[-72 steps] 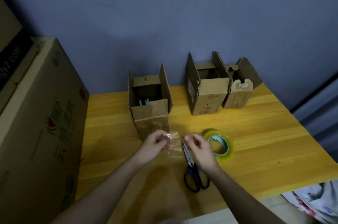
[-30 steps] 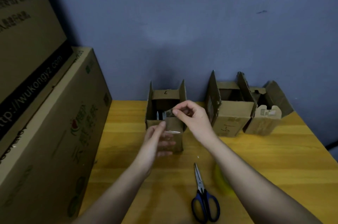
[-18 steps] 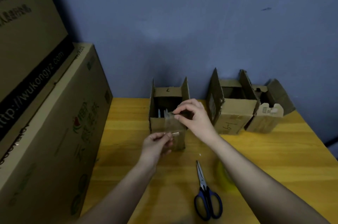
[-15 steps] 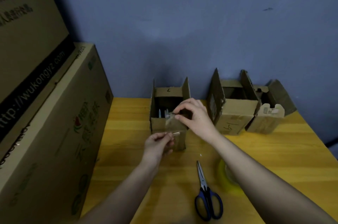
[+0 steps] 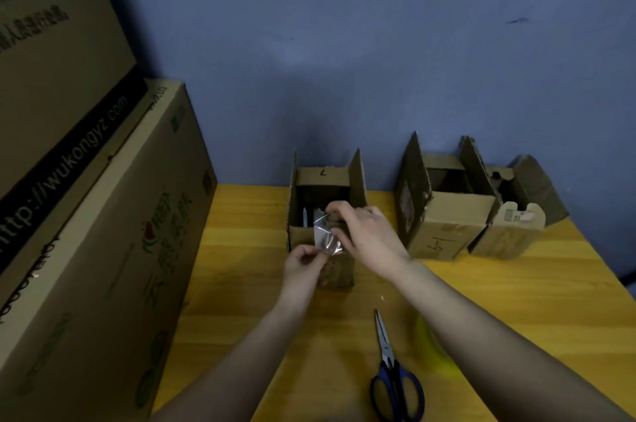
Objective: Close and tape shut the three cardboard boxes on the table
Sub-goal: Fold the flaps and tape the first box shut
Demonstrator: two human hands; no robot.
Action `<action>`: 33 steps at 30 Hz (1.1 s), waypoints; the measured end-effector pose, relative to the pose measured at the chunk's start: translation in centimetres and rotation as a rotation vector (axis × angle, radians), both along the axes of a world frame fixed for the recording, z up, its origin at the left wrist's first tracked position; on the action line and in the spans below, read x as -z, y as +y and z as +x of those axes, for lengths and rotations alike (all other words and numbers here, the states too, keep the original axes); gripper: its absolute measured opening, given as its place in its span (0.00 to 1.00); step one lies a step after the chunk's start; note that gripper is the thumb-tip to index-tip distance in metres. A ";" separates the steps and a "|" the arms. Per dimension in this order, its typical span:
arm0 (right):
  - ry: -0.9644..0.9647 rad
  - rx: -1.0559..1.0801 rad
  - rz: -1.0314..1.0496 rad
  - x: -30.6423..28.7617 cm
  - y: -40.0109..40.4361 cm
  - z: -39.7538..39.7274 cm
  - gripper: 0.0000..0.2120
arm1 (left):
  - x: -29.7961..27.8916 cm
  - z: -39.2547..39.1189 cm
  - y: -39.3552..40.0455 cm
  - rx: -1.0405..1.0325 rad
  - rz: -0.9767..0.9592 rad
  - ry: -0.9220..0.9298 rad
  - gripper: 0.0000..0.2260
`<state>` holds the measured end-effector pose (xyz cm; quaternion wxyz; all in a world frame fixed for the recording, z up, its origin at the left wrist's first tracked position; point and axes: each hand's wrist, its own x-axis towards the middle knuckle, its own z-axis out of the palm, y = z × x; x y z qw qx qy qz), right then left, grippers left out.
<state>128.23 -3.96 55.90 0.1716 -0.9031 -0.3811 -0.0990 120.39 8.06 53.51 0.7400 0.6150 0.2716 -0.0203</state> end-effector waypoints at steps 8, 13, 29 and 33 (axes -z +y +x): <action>0.065 -0.011 0.142 1.1 -0.8 -0.6 0.15 | 0.2 0.2 0.5 0.038 0.035 -0.029 0.02; 0.144 0.007 0.230 1.4 -0.8 -0.8 0.15 | 0.3 0.4 0.5 0.009 -0.018 0.007 0.07; 0.074 0.046 0.165 2.3 -0.2 -0.6 0.12 | 1.3 1.6 1.3 0.007 -0.108 0.131 0.04; 0.063 0.065 0.182 2.6 0.1 -0.6 0.12 | 1.2 2.0 1.1 -0.003 -0.087 0.155 0.03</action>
